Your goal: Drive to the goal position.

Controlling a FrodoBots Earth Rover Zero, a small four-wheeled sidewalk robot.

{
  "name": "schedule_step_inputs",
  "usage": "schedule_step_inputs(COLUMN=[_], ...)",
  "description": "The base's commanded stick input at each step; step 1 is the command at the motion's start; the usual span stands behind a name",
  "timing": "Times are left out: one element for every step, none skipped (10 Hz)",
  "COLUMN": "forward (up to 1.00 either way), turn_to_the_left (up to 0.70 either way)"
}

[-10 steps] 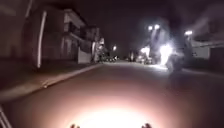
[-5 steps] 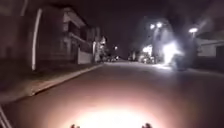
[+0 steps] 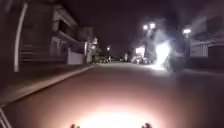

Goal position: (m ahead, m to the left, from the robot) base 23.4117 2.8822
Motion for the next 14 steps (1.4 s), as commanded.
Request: schedule_step_inputs(forward=[1.00, 1.00, 1.00, 1.00, 1.00, 1.00, 1.00, 1.00, 1.00, 1.00, 1.00, 1.00, 1.00, 1.00], turn_to_the_left=[-0.32, -0.22, -0.03, 0.00, 0.00, 0.00, 0.00, 0.00, 0.00, 0.00, 0.00, 0.00, 0.00, 0.00])
